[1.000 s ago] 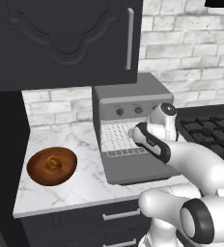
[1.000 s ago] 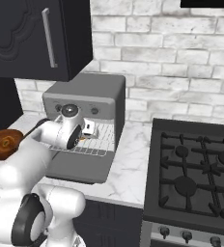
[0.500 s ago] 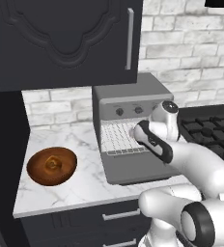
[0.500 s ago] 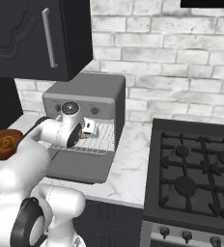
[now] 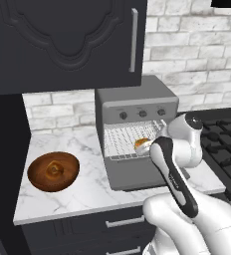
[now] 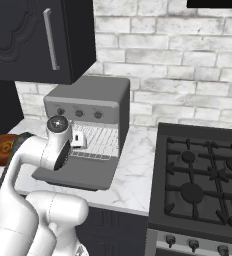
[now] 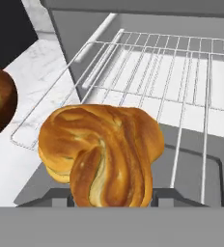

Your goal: Pick up the heated bread from the toaster oven and place it in the bowl. Then move the bread bowl to the dining counter.

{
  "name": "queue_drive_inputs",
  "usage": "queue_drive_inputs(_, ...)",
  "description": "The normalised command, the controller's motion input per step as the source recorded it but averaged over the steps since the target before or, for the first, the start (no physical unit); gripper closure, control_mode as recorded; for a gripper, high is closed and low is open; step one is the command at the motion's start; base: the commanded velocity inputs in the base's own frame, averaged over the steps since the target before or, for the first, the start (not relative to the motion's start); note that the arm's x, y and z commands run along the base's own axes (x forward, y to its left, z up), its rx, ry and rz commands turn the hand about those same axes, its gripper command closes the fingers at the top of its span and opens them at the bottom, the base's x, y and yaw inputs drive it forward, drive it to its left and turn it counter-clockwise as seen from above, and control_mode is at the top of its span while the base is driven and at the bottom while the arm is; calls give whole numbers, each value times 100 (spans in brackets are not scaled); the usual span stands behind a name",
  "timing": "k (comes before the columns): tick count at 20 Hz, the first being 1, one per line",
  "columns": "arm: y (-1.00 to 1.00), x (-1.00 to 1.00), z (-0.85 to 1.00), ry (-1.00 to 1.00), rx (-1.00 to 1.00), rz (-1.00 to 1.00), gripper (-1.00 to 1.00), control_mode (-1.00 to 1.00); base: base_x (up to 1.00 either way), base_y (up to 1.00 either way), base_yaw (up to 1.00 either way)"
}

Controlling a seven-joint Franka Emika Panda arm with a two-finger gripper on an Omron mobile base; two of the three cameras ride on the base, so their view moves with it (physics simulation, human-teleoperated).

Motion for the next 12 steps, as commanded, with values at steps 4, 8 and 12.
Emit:
queue_drive_inputs(4, 100, -49, 73, -5, 0, 21, 100, -100, 0, 0, 0)
queue_drive_inputs(8, 100, -30, 67, 0, -4, 16, 100, -100, 0, 0, 0)
queue_drive_inputs(12, 100, -10, 45, 5, -16, 10, 100, -100, 0, 0, 0)
